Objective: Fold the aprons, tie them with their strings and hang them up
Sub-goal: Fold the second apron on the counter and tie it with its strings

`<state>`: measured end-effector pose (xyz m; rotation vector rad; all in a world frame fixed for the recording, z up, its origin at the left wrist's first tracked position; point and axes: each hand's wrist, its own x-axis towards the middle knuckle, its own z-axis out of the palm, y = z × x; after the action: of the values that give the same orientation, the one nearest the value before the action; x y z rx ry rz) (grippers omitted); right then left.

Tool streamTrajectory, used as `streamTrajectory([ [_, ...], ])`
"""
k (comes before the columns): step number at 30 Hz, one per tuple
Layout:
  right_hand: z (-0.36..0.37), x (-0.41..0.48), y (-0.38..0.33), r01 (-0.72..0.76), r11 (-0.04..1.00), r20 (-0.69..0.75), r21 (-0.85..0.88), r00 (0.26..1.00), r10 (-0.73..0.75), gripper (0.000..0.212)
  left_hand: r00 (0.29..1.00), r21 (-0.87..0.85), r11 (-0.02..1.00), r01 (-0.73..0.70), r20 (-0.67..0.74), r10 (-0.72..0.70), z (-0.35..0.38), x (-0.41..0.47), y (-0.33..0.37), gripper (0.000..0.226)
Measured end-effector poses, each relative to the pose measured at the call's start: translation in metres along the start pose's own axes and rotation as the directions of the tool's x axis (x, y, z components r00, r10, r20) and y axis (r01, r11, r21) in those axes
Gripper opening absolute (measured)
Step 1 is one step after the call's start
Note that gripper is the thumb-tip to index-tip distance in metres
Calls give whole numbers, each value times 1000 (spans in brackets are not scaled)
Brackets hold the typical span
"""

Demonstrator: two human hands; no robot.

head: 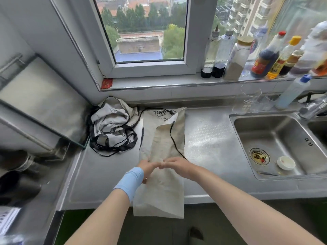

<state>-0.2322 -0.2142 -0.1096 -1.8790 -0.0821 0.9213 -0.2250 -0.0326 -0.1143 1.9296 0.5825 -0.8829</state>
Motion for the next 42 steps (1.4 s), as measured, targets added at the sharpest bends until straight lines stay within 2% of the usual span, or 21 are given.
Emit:
streamTrajectory([
  [2, 14, 2, 6, -43, 992, -109, -118, 994, 30, 30, 999, 177, 984, -20, -36, 27, -7, 8, -20, 55],
  [4, 28, 4, 15, -109, 956, -149, -271, 986, 70, 34, 997, 315, 949, -26, -60, 47, -11, 9, -35, 41],
  [6, 39, 7, 24, -168, 891, -144, -421, 983, 117, 39, 995, 458, 888, -44, -62, 81, -14, 9, -47, 30],
  [9, 51, 10, 35, -198, 757, -126, -622, 980, 152, 45, 999, 655, 754, -36, 1, 47, -17, 12, -65, 26],
  [11, 52, 11, 40, -189, 715, -142, -673, 982, 126, 41, 997, 735, 678, -20, -38, 71, -21, 17, -71, 28],
  [13, 47, 14, 42, -205, 745, -201, -635, 975, 97, 39, 974, 673, 740, -13, -159, 161, -26, 21, -69, 38],
  [15, 37, 17, 40, -219, 781, -302, -585, 952, 41, 39, 932, 617, 784, -72, -239, 273, -30, 24, -60, 47],
  [17, 23, 21, 39, -238, 807, -429, -541, 903, -21, 38, 902, 614, 770, -175, -213, 375, -29, 32, -47, 46],
  [19, 8, 28, 37, -269, 827, -518, -495, 855, -32, 40, 892, 534, 799, -276, -166, 420, -25, 37, -30, 39],
  [24, -23, 56, 40, -369, 825, -603, -427, 797, 44, 41, 928, 286, 896, -339, -56, 368, 0, 50, 11, 18],
  [27, -31, 73, 47, -462, 775, -616, -431, 778, 121, 31, 966, 101, 961, -258, 31, 256, 19, 59, 25, 12],
  [31, -35, 81, 47, -508, 755, -589, -415, 782, 203, 18, 983, -42, 990, -137, 117, 141, 32, 71, 37, 12],
  [33, -36, 84, 43, -425, 829, -530, -364, 826, 191, 11, 985, -181, 983, -26, 164, 56, 33, 72, 42, 21],
  [35, -34, 87, 30, -268, 936, -424, -227, 893, 153, 18, 986, -264, 964, 43, 169, 3, 31, 75, 46, 19],
  [36, -31, 88, 20, -189, 971, -366, -147, 922, 124, 17, 989, -282, 959, 44, 150, -1, 28, 75, 47, 15],
  [39, -19, 92, -15, -19, 999, -248, 42, 968, 29, 8, 999, -404, 915, -10, 25, 22, 10, 75, 47, 26],
  [42, -8, 105, -35, 29, 995, -232, 99, 973, -5, 10, 997, -502, 862, -73, -58, 50, -23, 66, 47, 12],
])
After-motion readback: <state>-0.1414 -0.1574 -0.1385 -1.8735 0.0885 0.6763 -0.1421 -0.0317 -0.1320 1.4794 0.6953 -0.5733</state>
